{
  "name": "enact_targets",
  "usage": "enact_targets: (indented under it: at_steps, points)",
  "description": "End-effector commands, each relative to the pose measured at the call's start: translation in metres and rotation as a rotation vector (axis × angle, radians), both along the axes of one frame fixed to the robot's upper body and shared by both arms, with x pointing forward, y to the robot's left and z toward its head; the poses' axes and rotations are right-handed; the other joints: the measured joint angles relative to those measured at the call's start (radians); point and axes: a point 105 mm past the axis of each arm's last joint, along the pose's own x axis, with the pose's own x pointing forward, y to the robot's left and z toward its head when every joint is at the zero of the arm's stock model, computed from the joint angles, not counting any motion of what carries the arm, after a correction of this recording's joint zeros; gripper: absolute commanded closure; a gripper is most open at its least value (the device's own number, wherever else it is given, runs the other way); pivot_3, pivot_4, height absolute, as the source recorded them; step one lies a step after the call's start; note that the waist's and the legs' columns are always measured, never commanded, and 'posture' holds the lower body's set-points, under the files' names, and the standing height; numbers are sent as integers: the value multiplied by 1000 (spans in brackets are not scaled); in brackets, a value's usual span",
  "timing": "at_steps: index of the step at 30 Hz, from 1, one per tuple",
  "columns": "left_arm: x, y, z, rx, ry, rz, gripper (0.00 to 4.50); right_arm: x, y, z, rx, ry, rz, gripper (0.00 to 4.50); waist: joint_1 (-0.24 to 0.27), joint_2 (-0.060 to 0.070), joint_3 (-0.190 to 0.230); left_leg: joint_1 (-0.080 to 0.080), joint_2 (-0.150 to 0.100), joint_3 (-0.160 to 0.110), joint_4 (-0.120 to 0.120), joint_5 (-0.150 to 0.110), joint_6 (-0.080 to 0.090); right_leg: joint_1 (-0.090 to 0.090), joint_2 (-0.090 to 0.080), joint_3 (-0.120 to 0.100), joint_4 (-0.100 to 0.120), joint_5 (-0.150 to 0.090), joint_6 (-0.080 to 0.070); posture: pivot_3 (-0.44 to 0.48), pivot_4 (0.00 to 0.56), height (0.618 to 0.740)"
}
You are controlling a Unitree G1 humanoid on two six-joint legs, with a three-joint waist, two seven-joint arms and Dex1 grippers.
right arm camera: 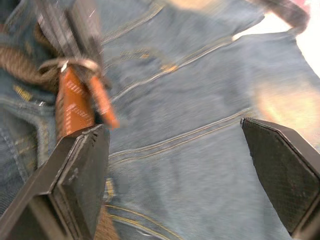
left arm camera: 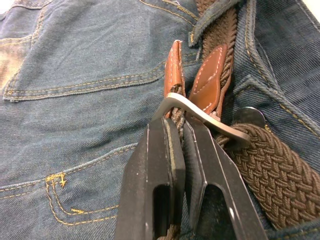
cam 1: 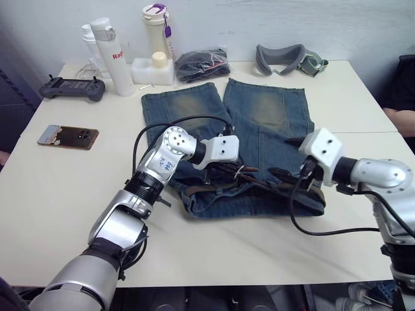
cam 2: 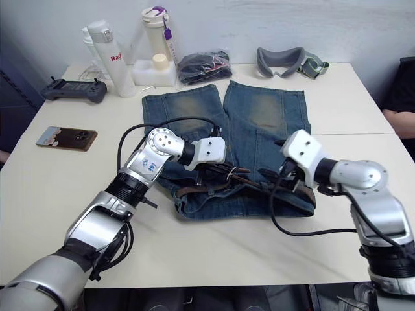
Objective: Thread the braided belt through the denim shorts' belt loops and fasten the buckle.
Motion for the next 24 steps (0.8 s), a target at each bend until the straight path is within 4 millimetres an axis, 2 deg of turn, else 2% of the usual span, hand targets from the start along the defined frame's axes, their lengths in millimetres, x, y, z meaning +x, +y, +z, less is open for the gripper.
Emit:
enact_targets:
  at_steps: [1,6,7,9,14,16,17,18,20,24]
  points:
    - [1,-9,18,-40,-50,-5,4500,2,8,7,-11,-51,37,54,0,0,0,0,0,0,0,0,0,0,0,0,0,0,0,0,150,740]
    - [-3,-18,15,-53,-43,-11,4500,5,16,2,12,-49,43,54,1,0,0,0,0,0,0,0,0,0,0,0,0,0,0,0,150,740]
    - [-4,-20,15,-55,-40,-14,4500,7,17,1,18,-50,43,280,0,0,0,0,0,0,0,0,0,0,0,0,0,0,0,0,150,740]
    - [-5,-22,15,-62,-35,-19,4500,9,21,-3,30,-48,44,820,0,0,0,0,0,0,0,0,0,0,0,0,0,0,0,0,150,740]
    - [-4,-19,14,-51,-35,-11,4500,10,26,-13,37,-38,53,3162,1,0,0,0,0,1,0,0,0,0,0,0,0,0,0,0,150,740]
    - [-3,-17,17,-70,-2,3,3636,10,27,-15,31,-44,57,4048,0,0,0,0,0,1,0,0,0,0,0,1,0,0,0,0,150,740]
    - [-5,-16,19,-86,33,3,3399,10,27,-16,27,-45,57,4409,-1,0,0,0,0,1,0,0,0,0,0,1,0,0,1,0,150,740]
    - [-6,-15,20,-97,58,2,2824,11,27,-17,25,-46,57,4500,-1,0,0,0,0,1,0,0,0,0,0,1,0,0,1,0,150,740]
    - [-7,-8,26,-111,78,4,1993,12,25,-18,12,-54,55,4500,-1,0,0,0,0,1,0,0,0,-1,0,1,0,0,1,0,150,740]
    - [1,21,42,-114,75,94,212,12,19,-16,-4,-66,54,4500,-2,0,0,0,0,1,0,0,0,-1,0,1,0,0,0,0,150,740]
